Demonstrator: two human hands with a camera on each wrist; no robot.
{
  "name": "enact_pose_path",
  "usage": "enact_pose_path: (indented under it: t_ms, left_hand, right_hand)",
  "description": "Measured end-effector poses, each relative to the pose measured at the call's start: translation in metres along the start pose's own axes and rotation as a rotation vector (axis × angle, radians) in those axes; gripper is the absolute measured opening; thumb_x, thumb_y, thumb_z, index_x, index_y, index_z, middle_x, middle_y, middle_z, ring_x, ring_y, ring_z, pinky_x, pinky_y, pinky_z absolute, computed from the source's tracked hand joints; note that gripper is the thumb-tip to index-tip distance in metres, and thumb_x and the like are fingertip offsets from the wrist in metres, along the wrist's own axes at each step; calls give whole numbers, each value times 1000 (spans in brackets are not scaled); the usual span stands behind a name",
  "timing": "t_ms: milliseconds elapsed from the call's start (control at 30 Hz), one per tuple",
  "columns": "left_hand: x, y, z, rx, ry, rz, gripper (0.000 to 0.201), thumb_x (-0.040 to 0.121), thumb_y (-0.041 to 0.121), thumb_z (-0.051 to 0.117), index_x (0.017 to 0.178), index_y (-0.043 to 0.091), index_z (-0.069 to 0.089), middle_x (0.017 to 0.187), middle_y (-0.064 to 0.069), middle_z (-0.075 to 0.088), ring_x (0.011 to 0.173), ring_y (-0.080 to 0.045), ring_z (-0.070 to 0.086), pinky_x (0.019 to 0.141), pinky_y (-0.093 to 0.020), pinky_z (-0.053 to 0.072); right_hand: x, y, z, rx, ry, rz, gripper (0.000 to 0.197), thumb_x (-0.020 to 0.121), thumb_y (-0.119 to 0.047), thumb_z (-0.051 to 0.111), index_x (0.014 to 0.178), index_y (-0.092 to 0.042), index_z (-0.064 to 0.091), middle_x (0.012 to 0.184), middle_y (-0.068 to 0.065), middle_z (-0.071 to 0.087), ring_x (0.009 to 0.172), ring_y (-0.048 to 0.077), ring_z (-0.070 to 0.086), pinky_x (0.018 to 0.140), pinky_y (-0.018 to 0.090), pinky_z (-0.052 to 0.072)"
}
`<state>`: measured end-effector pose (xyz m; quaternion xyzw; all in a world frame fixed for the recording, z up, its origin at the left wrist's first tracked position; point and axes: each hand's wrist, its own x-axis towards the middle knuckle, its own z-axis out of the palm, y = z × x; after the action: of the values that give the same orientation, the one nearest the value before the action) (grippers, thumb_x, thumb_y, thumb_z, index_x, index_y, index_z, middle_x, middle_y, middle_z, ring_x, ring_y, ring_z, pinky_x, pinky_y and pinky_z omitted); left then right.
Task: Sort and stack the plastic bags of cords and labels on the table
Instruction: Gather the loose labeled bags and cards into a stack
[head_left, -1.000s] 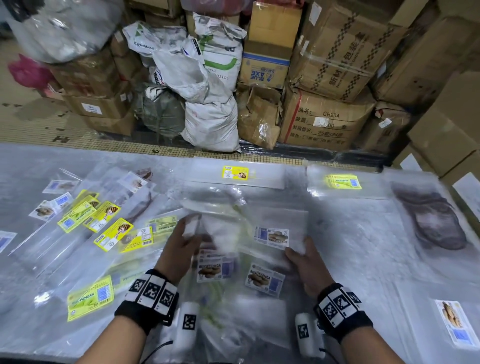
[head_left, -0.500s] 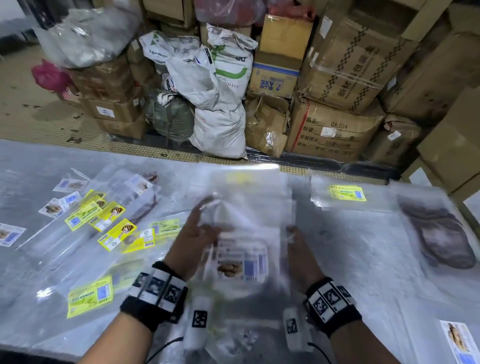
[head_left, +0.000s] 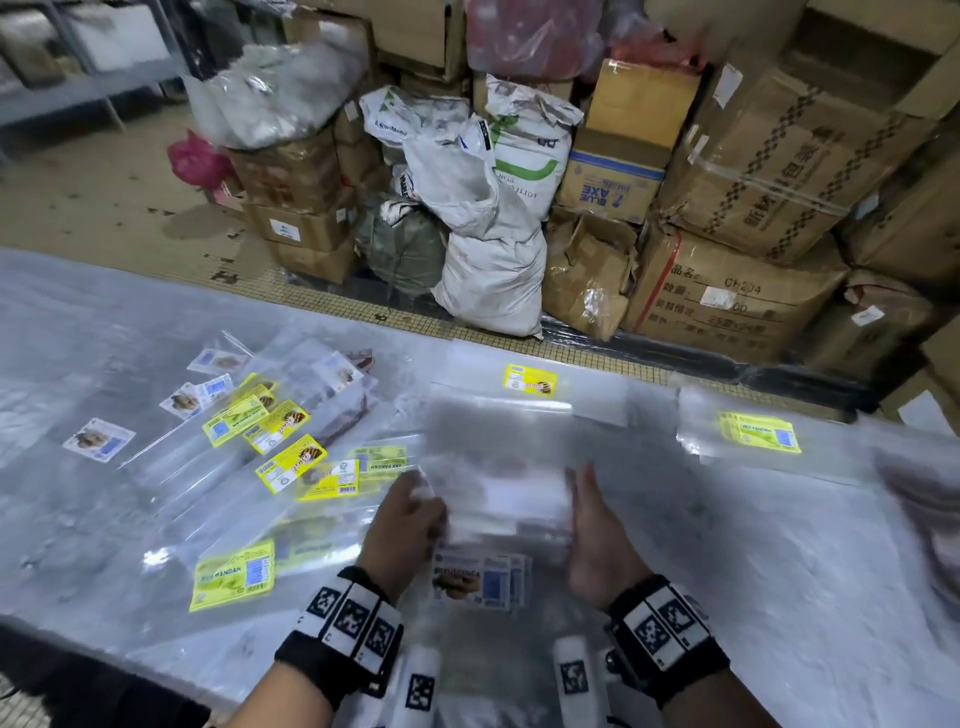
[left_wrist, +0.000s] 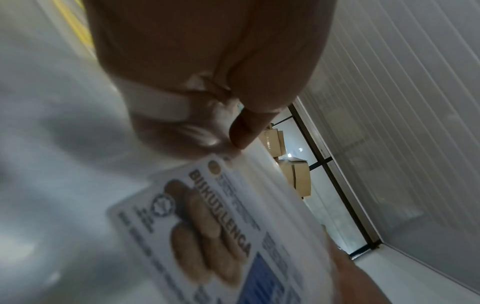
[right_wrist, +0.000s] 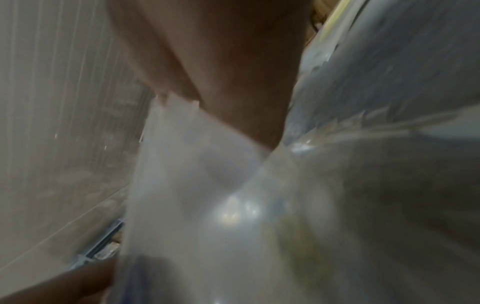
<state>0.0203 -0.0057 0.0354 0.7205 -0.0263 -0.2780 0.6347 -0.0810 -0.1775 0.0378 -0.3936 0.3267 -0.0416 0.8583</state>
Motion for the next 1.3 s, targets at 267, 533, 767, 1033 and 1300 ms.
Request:
enact_pose_path:
  t_ms: [267,533,767,1033,1300]
  left_hand:
    - [-3,2,-54,-83,69,-35,14,90,7,61,101,14,58,74,-9,57,54,-15,50,47,-22,42]
    - [3,8,-118,-218,18,45,45,94,-12,44,122,23,48,80,1,69,57,-7,63,50,-18,50]
    - [50,29,-242,-250,-2,-109,27,102,34,44,112,21,65,75,-1,70,60,-15,63,54,-23,48]
    - [167,22,-410,811,374,-69,49,87,21,66,135,19,53,141,-14,45,128,-34,46,106,-37,40]
    - [228,27,-402,1145,204,0,72,74,54,61,137,28,36,148,-2,34,138,-29,32,111,-50,25]
  right_hand:
    - [21,26,48,-471,-123,-134,27,91,1,63,109,-19,60,119,21,67,107,29,68,99,43,51]
    - [51,43,113,-435,-192,-112,39,92,9,58,125,-11,54,110,15,73,85,15,71,74,27,57]
    - [74,57,205,-383,-291,-147,49,91,12,57,127,-21,48,92,14,66,61,12,68,49,22,51]
    - [125,105,265,-234,-55,-58,84,93,10,55,158,-27,16,135,12,60,101,26,69,73,25,56]
    - [144,137,256,-442,173,-52,49,86,23,51,128,-2,52,105,20,72,63,14,71,57,24,54]
